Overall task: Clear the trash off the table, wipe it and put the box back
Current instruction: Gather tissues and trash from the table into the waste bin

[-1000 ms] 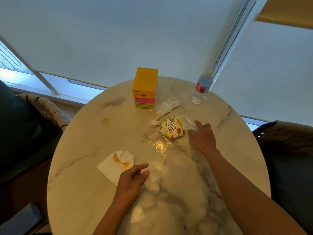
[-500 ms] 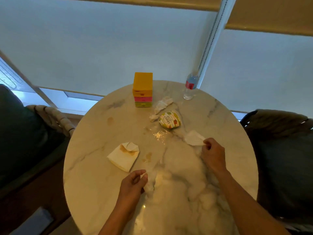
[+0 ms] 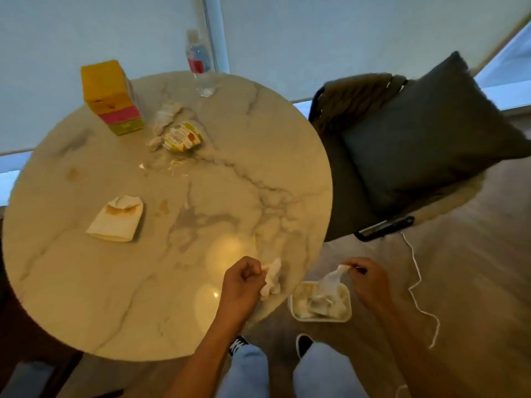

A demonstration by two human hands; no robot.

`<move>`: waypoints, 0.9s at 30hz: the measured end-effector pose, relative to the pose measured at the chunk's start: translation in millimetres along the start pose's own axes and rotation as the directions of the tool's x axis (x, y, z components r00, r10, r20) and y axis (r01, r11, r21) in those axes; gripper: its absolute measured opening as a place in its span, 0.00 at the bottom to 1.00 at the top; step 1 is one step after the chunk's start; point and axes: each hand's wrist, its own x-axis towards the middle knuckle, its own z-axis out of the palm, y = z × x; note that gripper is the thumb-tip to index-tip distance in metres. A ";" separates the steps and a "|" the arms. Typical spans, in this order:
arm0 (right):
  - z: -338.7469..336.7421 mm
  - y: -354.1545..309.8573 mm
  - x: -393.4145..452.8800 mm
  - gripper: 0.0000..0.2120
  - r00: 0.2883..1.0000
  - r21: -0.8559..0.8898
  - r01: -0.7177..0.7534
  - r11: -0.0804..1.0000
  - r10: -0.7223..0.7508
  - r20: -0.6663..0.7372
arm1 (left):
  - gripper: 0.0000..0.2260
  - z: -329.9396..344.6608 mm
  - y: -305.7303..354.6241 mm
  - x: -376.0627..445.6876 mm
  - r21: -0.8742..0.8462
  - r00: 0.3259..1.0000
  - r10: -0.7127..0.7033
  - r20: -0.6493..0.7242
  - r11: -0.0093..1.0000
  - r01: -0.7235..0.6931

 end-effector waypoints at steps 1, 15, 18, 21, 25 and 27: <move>-9.4 14.8 0.5 0.09 1.000 -0.014 -0.014 1.000 0.014 0.020 | 0.10 15.3 -2.3 -3.0 0.022 1.000 -0.007 0.022 1.000 0.007; -18.6 238.1 68.9 0.23 0.904 -0.272 -0.053 0.961 0.162 0.396 | 0.21 208.5 -167.1 6.2 0.395 0.894 -0.265 0.361 0.912 0.111; 2.9 277.7 93.2 0.24 0.862 -0.331 -0.037 0.943 0.197 0.466 | 0.22 236.9 -223.7 39.7 0.585 0.867 -0.411 0.280 0.789 0.185; 32.2 314.1 119.9 0.26 0.835 -0.410 0.020 0.912 0.210 0.509 | 0.21 260.7 -272.0 74.4 0.662 0.870 -0.445 0.213 0.721 0.207; 76.5 354.8 146.8 0.29 0.817 -0.511 0.135 0.849 0.196 0.542 | 0.34 273.7 -337.2 113.8 0.809 0.848 -0.500 0.176 0.564 0.165; 98.0 371.5 155.1 0.30 0.796 -0.524 0.163 0.836 0.202 0.571 | 0.41 277.0 -364.6 132.2 0.851 0.821 -0.551 0.149 0.495 0.177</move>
